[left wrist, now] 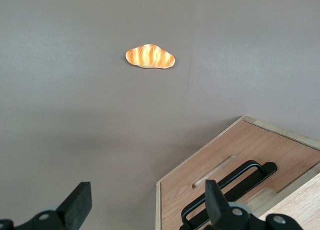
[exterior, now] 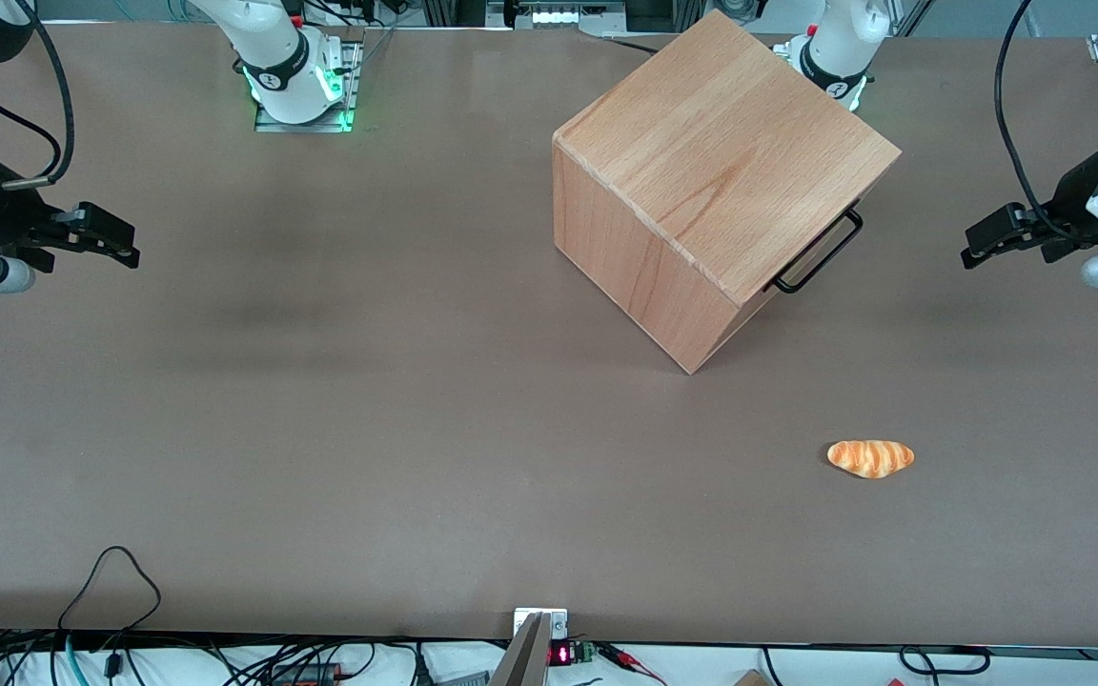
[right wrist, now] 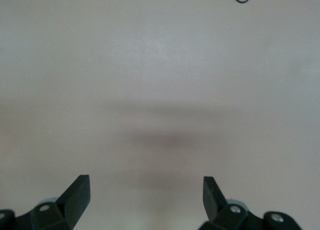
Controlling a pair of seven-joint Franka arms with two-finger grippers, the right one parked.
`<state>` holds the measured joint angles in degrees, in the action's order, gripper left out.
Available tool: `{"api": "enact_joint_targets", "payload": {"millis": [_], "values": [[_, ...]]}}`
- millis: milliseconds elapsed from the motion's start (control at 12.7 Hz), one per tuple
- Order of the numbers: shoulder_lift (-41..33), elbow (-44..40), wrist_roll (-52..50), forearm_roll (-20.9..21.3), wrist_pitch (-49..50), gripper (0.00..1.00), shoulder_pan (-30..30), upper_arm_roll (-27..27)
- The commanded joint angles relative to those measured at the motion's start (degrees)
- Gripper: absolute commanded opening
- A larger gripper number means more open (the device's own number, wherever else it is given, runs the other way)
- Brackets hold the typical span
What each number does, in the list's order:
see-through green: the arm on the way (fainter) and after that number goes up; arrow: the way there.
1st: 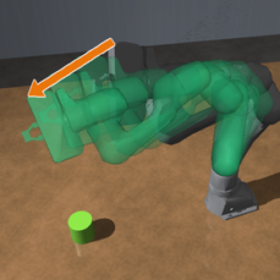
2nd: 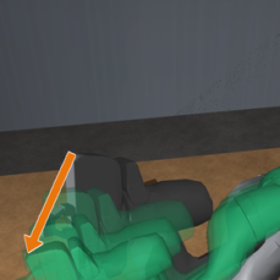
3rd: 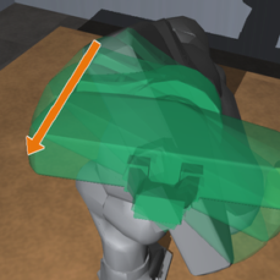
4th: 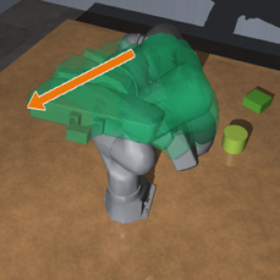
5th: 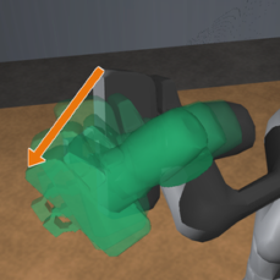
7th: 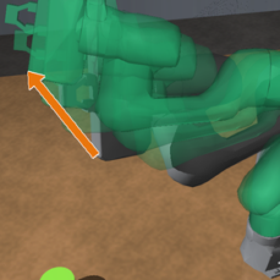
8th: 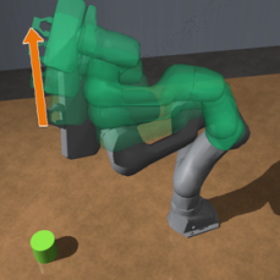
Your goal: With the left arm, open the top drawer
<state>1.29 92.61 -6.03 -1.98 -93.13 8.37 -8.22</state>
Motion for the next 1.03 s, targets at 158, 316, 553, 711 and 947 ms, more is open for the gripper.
{"api": "enact_joint_targets", "payload": {"millis": [158, 316, 553, 711, 947], "values": [[0.4, -0.3, -0.4, 1.1, 2.3, 1.00, 0.0, 0.6], [0.5, -0.2, 1.7, 1.1, 2.3, 1.00, 0.1, 0.7], [0.9, 0.4, 10.2, 1.2, 2.3, 1.00, 0.1, 1.3], [1.1, 0.8, 18.9, 1.0, 2.2, 1.00, 0.1, 1.4], [1.3, 2.0, 29.4, 0.8, 2.3, 1.00, 0.1, 1.5]]}}
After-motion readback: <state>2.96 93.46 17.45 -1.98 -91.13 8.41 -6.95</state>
